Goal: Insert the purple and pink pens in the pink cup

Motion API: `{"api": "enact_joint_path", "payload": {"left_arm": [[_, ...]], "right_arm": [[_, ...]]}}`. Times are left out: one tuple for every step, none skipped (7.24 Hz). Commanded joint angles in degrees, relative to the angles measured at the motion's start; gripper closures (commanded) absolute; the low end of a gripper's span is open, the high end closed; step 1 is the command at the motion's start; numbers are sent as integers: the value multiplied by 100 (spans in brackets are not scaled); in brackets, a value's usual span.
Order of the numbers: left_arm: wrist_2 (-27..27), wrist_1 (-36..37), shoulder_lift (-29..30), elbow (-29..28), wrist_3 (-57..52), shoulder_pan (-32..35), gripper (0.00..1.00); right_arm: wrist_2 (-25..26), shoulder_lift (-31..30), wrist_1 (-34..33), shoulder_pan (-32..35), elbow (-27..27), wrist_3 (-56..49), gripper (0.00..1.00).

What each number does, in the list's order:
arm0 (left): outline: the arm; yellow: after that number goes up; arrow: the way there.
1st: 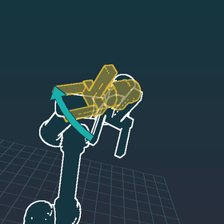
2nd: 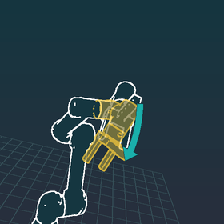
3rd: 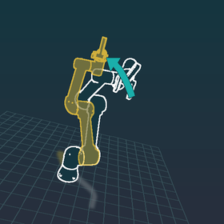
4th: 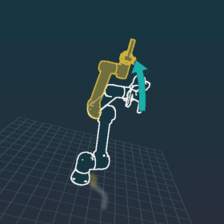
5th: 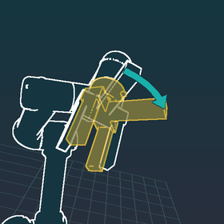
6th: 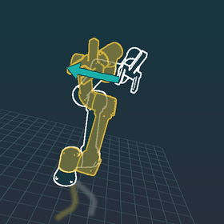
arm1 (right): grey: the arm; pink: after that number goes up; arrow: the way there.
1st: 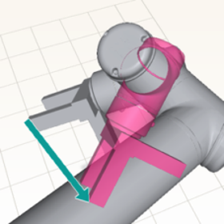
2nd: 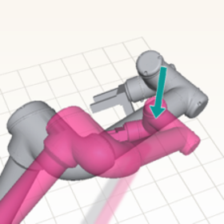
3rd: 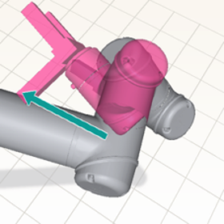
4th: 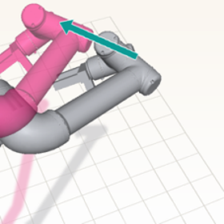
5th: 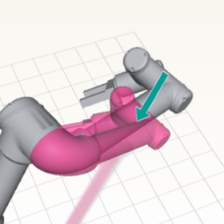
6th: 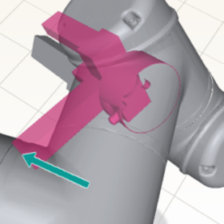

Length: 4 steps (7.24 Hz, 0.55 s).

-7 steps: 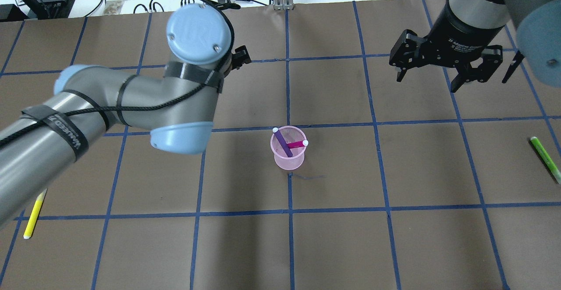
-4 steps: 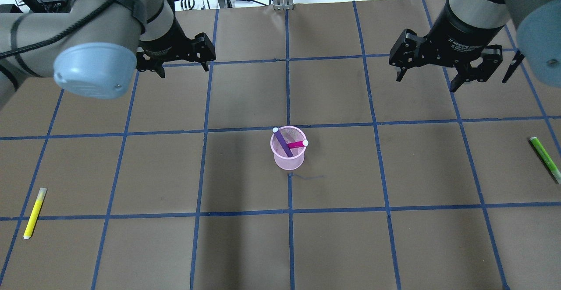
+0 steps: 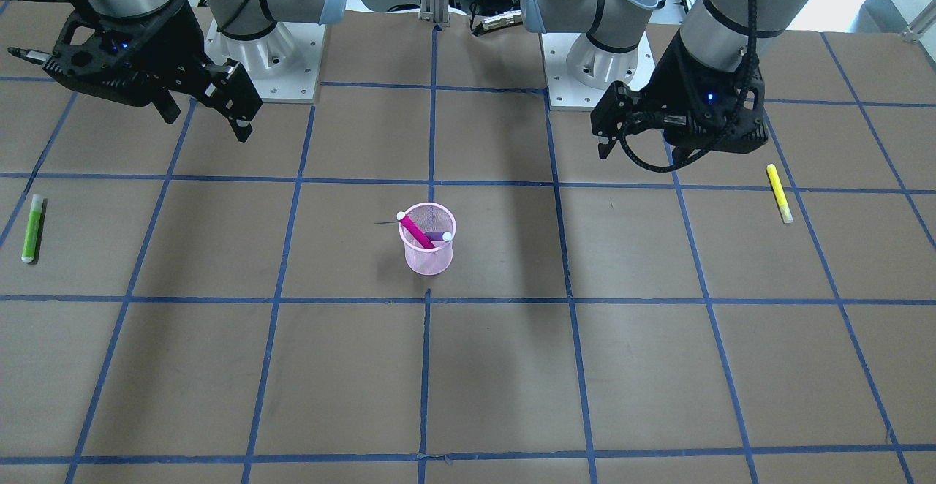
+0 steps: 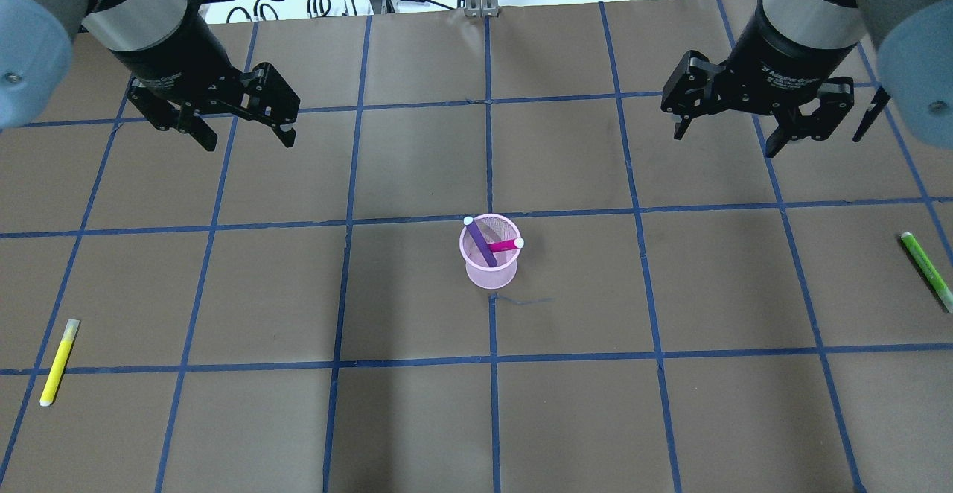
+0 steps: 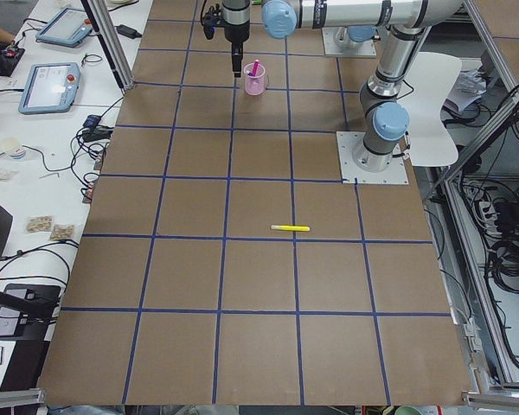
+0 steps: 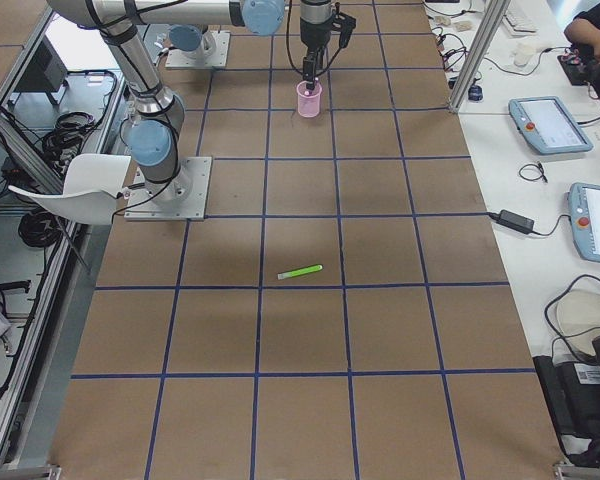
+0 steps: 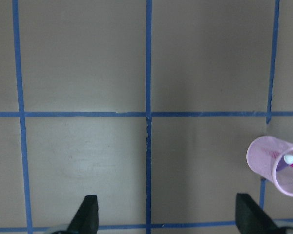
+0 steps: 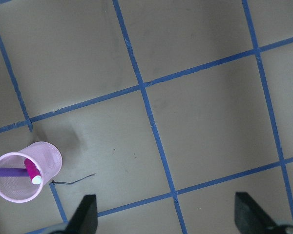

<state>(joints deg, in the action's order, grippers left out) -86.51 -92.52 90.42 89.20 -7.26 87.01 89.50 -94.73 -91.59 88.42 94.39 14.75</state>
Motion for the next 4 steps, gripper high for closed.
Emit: {"api": "enact_joint_path", "payload": {"left_arm": [[-50,-126,-42,-8,-285,0,0],[-155,-100,19,1,-119,0,0],[-191,57,63,-17,387,0,0],[-200,233,46,-17,740,0,0]], "right_arm": [[-3,-11,9,0,0,2,0],[14,7,18,0,0,-7,0],[6,7,18,0,0,-7,0],[32,15,18,0,0,-33,0]]}}
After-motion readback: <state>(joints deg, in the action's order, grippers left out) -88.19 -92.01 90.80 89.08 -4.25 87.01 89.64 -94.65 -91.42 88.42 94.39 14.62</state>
